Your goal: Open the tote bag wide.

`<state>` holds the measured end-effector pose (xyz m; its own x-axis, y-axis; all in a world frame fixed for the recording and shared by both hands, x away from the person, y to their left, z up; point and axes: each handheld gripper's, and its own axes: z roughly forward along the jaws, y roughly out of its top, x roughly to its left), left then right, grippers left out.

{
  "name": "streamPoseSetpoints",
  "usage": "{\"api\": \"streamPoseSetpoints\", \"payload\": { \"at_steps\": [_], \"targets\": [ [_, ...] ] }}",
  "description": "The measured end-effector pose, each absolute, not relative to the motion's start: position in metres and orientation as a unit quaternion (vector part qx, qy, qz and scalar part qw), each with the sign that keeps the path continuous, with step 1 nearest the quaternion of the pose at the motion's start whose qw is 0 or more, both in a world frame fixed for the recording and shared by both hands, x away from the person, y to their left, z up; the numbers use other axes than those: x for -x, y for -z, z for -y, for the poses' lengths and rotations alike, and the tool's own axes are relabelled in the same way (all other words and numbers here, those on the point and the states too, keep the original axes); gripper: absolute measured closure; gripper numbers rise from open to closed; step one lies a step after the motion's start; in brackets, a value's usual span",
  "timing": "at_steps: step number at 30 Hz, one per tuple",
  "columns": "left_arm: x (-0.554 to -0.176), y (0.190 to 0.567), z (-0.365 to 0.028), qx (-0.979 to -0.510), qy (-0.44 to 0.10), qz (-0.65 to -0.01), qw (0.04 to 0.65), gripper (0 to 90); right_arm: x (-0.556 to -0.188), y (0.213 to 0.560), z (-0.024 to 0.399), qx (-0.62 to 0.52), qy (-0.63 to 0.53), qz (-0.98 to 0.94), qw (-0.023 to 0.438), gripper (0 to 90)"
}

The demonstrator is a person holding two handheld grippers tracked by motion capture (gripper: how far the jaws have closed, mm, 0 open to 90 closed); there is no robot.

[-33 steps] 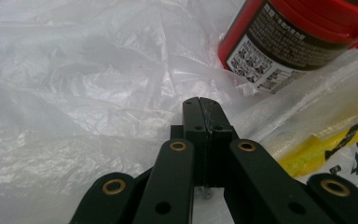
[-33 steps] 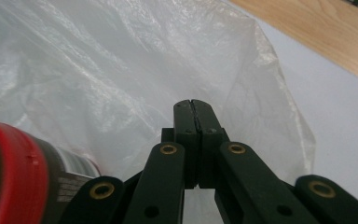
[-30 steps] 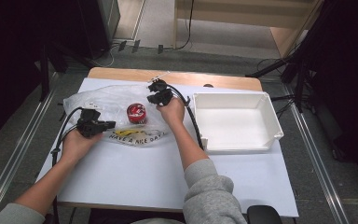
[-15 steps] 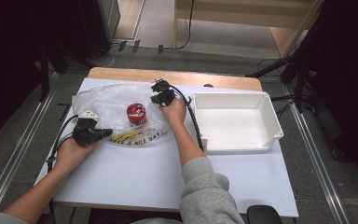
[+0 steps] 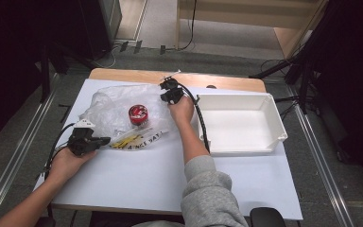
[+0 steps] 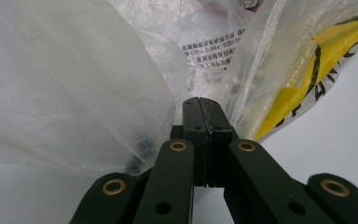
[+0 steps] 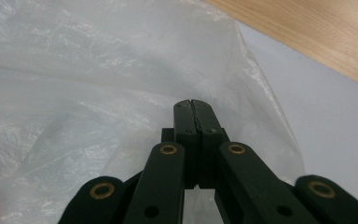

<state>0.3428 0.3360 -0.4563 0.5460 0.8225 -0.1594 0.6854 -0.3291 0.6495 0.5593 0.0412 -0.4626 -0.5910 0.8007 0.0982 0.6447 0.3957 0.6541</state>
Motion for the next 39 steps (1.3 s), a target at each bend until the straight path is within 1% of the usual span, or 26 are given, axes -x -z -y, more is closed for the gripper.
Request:
{"api": "streamPoseSetpoints", "payload": {
  "at_steps": [6,12,16,18,22,23,25,29,35,39],
  "targets": [
    [-0.336,0.456,-0.341,-0.808,-0.096,-0.467,0.346,90.0,-0.564,0.462,-0.03,-0.463,-0.327,-0.815,0.12,90.0],
    [-0.331,0.455,-0.345,-0.811,-0.095,-0.466,0.34,90.0,-0.564,0.462,-0.032,-0.473,-0.322,-0.81,0.129,90.0],
    [-0.334,0.455,-0.347,-0.801,-0.089,-0.479,0.347,90.0,-0.564,0.462,-0.032,-0.477,-0.32,-0.808,0.129,90.0],
    [-0.335,0.453,-0.345,-0.802,-0.088,-0.474,0.353,90.0,-0.563,0.462,-0.033,-0.479,-0.318,-0.808,0.131,90.0],
    [-0.337,0.447,-0.339,-0.804,-0.087,-0.465,0.359,90.0,-0.562,0.457,-0.034,-0.479,-0.32,-0.808,0.118,90.0],
    [-0.337,0.445,-0.338,-0.805,-0.087,-0.463,0.36,90.0,-0.559,0.451,-0.035,-0.474,-0.33,-0.806,0.129,90.0],
    [-0.338,0.441,-0.336,-0.806,-0.09,-0.46,0.362,90.0,-0.557,0.444,-0.036,-0.467,-0.341,-0.806,0.127,90.0],
    [-0.341,0.426,-0.335,-0.801,-0.089,-0.457,0.377,90.0,-0.548,0.423,-0.039,-0.448,-0.359,-0.807,0.138,90.0],
    [-0.346,0.404,-0.328,-0.802,-0.089,-0.447,0.387,90.0,-0.537,0.408,-0.035,-0.437,-0.373,-0.811,0.114,90.0],
    [-0.347,0.384,-0.322,-0.806,-0.091,-0.433,0.393,90.0,-0.525,0.397,-0.034,-0.422,-0.386,-0.812,0.112,90.0]
  ]
}}
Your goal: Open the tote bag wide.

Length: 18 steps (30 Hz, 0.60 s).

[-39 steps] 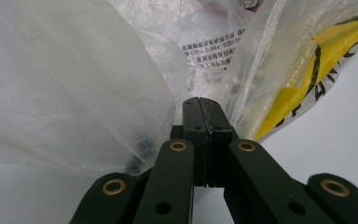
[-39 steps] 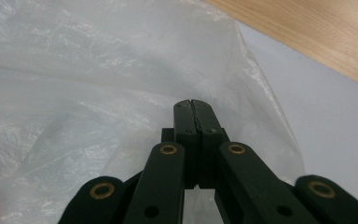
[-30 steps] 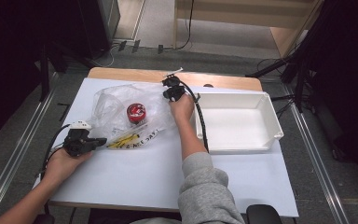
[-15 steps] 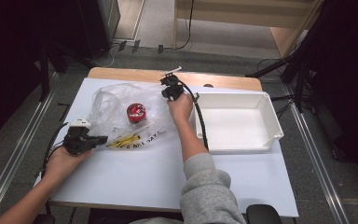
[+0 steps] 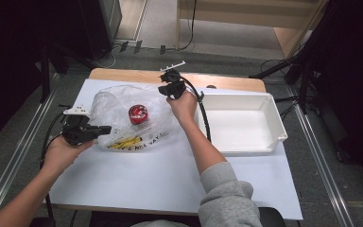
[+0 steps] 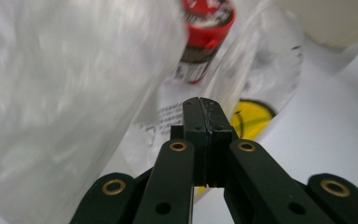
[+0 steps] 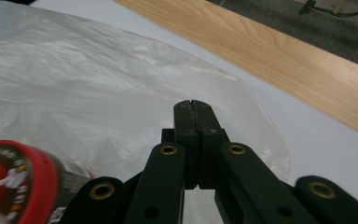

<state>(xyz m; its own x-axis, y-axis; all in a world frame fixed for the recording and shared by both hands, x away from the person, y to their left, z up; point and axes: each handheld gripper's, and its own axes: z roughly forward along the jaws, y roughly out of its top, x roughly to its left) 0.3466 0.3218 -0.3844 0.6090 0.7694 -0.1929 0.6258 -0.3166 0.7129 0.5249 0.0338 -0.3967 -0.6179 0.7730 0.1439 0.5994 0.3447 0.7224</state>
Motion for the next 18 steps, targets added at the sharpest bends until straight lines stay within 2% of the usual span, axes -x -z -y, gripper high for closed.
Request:
{"api": "streamPoseSetpoints", "payload": {
  "at_steps": [10,18],
  "targets": [
    [-0.369,0.35,-0.311,-0.809,-0.08,-0.424,0.4,90.0,-0.489,0.388,-0.044,-0.373,-0.378,-0.841,0.105,90.0],
    [-0.359,0.329,-0.302,-0.816,-0.075,-0.403,0.408,90.0,-0.463,0.389,-0.042,-0.353,-0.388,-0.846,0.094,90.0]
  ]
}}
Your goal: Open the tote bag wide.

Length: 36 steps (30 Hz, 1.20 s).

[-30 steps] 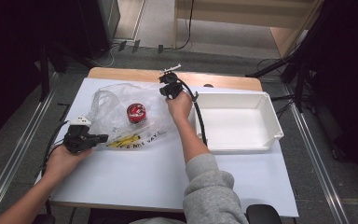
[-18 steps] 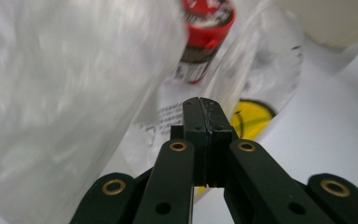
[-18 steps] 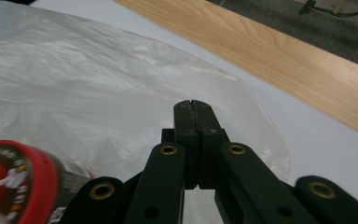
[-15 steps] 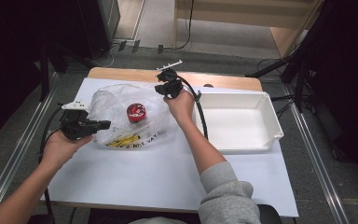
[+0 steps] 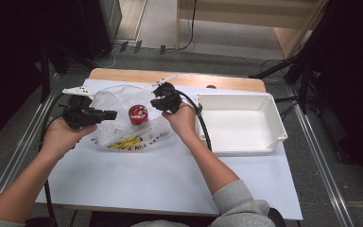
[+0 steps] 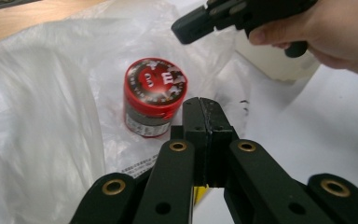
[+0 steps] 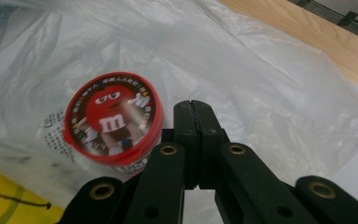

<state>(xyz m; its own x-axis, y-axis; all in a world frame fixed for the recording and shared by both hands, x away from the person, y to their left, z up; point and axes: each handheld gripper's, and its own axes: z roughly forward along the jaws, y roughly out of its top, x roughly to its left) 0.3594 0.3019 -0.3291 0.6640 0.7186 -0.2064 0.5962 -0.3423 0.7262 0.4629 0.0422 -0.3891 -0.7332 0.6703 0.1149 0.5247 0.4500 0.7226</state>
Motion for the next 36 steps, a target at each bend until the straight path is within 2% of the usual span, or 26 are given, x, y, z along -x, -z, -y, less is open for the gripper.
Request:
{"api": "streamPoseSetpoints", "payload": {
  "at_steps": [5,11,13,19,27,36],
  "targets": [
    [-0.365,0.317,-0.303,-0.817,-0.086,-0.399,0.407,90.0,-0.453,0.391,-0.038,-0.351,-0.391,-0.847,0.085,90.0],
    [-0.399,0.303,-0.303,-0.813,-0.102,-0.401,0.411,90.0,-0.447,0.401,-0.036,-0.356,-0.389,-0.847,0.072,90.0],
    [-0.41,0.298,-0.306,-0.81,-0.087,-0.404,0.416,90.0,-0.446,0.404,-0.036,-0.355,-0.385,-0.849,0.069,90.0],
    [-0.441,0.29,-0.308,-0.819,-0.097,-0.396,0.404,90.0,-0.442,0.409,-0.032,-0.355,-0.389,-0.848,0.066,90.0],
    [-0.47,0.326,-0.304,-0.827,-0.09,-0.407,0.377,90.0,-0.439,0.415,-0.029,-0.355,-0.396,-0.845,0.065,90.0],
    [-0.475,0.369,-0.316,-0.822,-0.081,-0.431,0.363,90.0,-0.435,0.426,-0.027,-0.36,-0.389,-0.845,0.064,90.0]
  ]
}}
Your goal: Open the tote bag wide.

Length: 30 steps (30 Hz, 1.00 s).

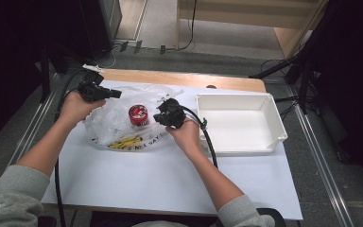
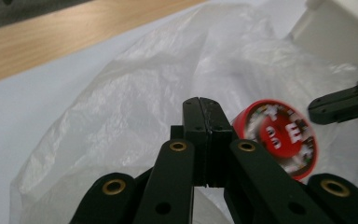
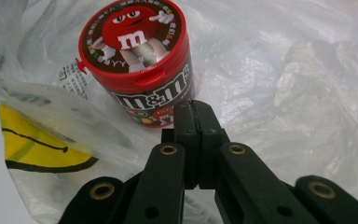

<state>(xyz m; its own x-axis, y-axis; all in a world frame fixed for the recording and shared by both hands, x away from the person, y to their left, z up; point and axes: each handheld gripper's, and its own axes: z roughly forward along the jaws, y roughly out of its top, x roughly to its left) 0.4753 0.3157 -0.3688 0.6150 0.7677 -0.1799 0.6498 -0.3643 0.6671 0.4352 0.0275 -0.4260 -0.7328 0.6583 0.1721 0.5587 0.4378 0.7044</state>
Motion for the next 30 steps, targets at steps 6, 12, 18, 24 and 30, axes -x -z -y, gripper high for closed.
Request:
{"api": "streamPoseSetpoints", "payload": {
  "at_steps": [6,12,18,24,30],
  "targets": [
    [-0.48,0.386,-0.323,-0.817,-0.091,-0.444,0.357,90.0,-0.434,0.434,-0.027,-0.362,-0.387,-0.846,0.064,90.0],
    [-0.486,0.405,-0.326,-0.814,-0.093,-0.455,0.35,90.0,-0.433,0.441,-0.028,-0.362,-0.381,-0.848,0.066,90.0],
    [-0.492,0.427,-0.326,-0.81,-0.096,-0.467,0.342,90.0,-0.43,0.449,-0.026,-0.367,-0.376,-0.848,0.063,90.0],
    [-0.496,0.439,-0.324,-0.807,-0.103,-0.476,0.336,90.0,-0.418,0.451,-0.028,-0.365,-0.365,-0.853,0.075,90.0],
    [-0.5,0.447,-0.32,-0.808,-0.107,-0.477,0.328,90.0,-0.408,0.464,-0.025,-0.367,-0.358,-0.856,0.073,90.0]
  ]
}}
